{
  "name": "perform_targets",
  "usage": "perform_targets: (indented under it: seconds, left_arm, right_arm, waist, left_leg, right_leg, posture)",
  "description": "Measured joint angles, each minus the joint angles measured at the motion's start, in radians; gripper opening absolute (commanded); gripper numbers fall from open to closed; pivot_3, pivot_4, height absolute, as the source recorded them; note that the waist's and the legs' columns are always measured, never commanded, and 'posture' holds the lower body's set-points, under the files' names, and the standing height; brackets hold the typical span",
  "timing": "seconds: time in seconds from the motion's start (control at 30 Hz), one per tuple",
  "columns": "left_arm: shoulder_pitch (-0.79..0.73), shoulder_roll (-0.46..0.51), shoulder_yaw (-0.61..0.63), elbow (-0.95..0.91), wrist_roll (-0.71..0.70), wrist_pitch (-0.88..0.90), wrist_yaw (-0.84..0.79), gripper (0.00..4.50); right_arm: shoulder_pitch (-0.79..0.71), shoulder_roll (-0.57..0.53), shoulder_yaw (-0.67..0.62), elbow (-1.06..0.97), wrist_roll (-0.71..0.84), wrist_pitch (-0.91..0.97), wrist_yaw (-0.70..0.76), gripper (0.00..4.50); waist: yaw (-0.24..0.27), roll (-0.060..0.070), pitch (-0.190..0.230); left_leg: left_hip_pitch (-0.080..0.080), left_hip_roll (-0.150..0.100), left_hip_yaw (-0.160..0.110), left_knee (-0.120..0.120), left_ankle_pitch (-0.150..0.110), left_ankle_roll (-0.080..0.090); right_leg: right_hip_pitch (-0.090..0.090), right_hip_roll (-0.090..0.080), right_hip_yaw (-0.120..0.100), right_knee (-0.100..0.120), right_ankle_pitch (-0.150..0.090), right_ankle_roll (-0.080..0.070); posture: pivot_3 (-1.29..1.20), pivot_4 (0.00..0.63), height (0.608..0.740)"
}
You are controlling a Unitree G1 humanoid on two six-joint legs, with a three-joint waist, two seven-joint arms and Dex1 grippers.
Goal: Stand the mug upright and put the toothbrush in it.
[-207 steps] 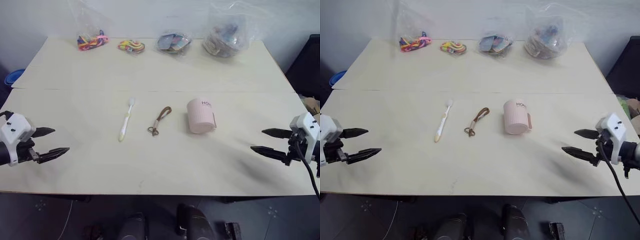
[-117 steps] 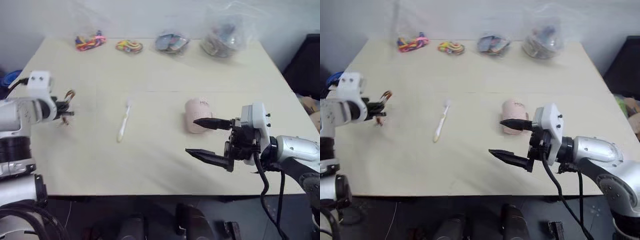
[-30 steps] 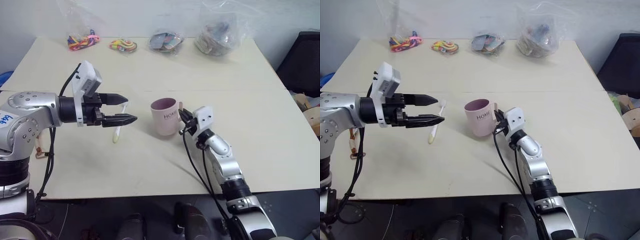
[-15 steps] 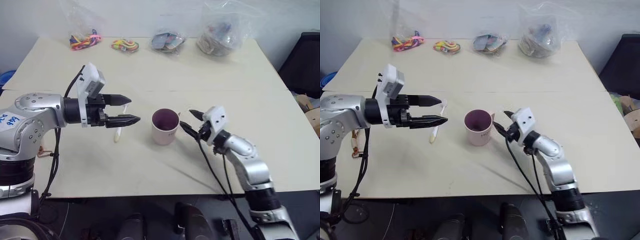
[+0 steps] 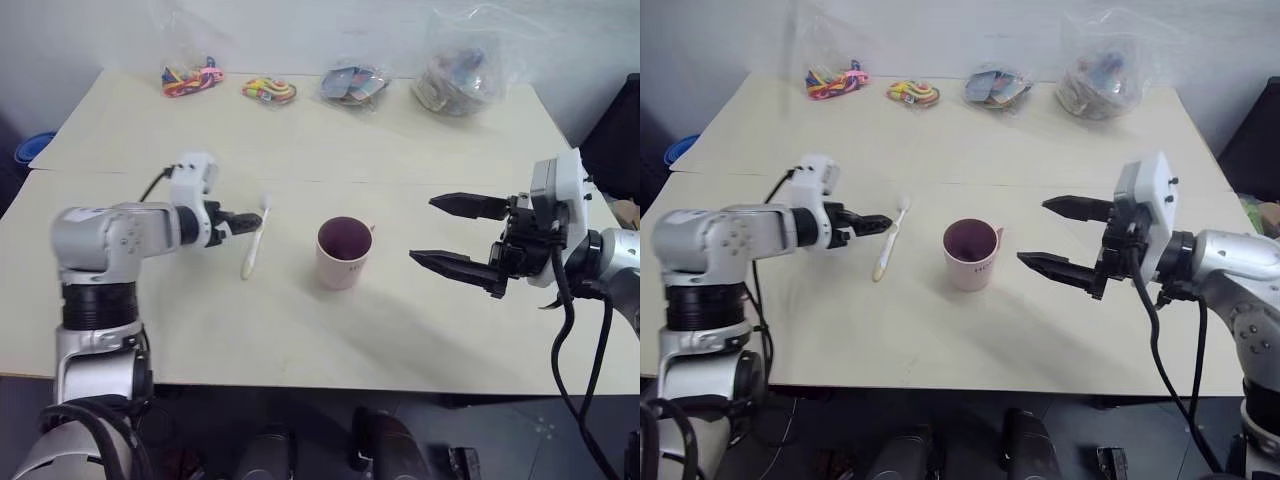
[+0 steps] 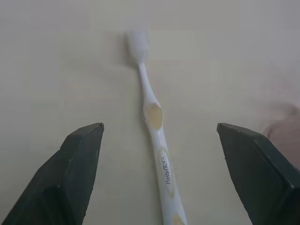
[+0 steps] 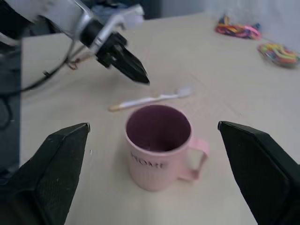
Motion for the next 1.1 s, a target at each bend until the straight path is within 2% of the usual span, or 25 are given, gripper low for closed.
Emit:
perform_targets:
  seconds: [0.17, 0.23, 0.6, 0.73, 0.8, 0.97, 1.1]
  left_arm:
    - [-0.078, -0.064, -0.072, 0.207, 0.086, -0.091, 0.015, 4.08]
    - [-0.109, -0.073, -0.088, 0.268, 0.112, -0.129, 0.008, 3.7]
    - [-0.112, -0.087, -0.087, 0.314, 0.161, -0.165, -0.031, 0.4]
    - [-0.097, -0.108, -0.043, 0.293, 0.154, -0.181, -0.035, 0.38]
    - [-0.084, -0.138, 0.007, 0.26, 0.133, -0.256, -0.046, 0.38]
    - [-0.174, -0.217, 0.165, 0.108, -0.032, -0.382, -0.126, 0.38]
    - [-0.255, -0.292, 0.185, 0.019, -0.136, -0.424, -0.172, 0.38]
  right_arm:
    - [-0.085, -0.009, 0.01, -0.05, 0.145, 0.065, -0.052, 4.49]
    - [-0.09, -0.012, 0.016, -0.066, 0.171, 0.073, -0.073, 4.5]
    - [-0.056, -0.036, 0.014, -0.068, 0.182, 0.084, -0.173, 4.5]
    - [0.013, -0.049, 0.001, -0.064, 0.177, 0.086, -0.196, 4.5]
    - [0.07, -0.051, -0.03, -0.063, 0.184, 0.091, -0.208, 4.5]
    - [0.146, -0.057, -0.061, -0.073, 0.182, 0.085, -0.228, 4.5]
    - [0.167, -0.057, -0.065, -0.08, 0.182, 0.076, -0.25, 4.5]
  waist:
    - [0.0, 0.0, 0.0]
    - [0.0, -0.001, 0.0]
    - [0.001, -0.001, -0.001]
    - [0.001, -0.001, 0.0]
    - [0.003, -0.002, 0.0]
    - [0.004, -0.002, 0.0]
    - [0.002, -0.002, 0.0]
  left_leg:
    - [0.0, 0.0, 0.0, 0.0, 0.0, 0.0]
    - [0.0, 0.0, 0.001, 0.0, 0.0, 0.0]
    - [0.0, -0.001, 0.001, 0.0, 0.0, 0.0]
    - [-0.001, 0.0, 0.001, 0.001, 0.0, 0.0]
    - [-0.002, 0.0, 0.0, 0.001, 0.0, 0.0]
    - [-0.002, 0.0, -0.001, 0.002, 0.0, 0.0]
    - [-0.001, 0.0, 0.0, 0.001, 0.0, 0.0]
  right_leg:
    - [0.0, 0.0, -0.001, 0.0, 0.0, 0.0]
    - [0.0, 0.0, -0.001, 0.0, 0.0, 0.0]
    - [0.0, -0.001, 0.0, 0.001, 0.0, 0.0]
    - [0.0, -0.001, -0.001, 0.001, 0.0, 0.0]
    - [0.0, -0.002, -0.002, 0.0, 0.0, 0.0]
    - [0.0, -0.002, -0.003, 0.0, 0.0, 0.0]
    - [0.0, -0.002, -0.002, 0.0, 0.0, 0.0]
  posture:
    - [0.0, 0.15, 0.74]
    - [0.0, 0.15, 0.74]
    - [0.0, 0.15, 0.74]
    - [0.0, 0.15, 0.74]
    - [0.0, 0.15, 0.74]
    - [0.0, 0.15, 0.74]
    - [0.0, 0.15, 0.74]
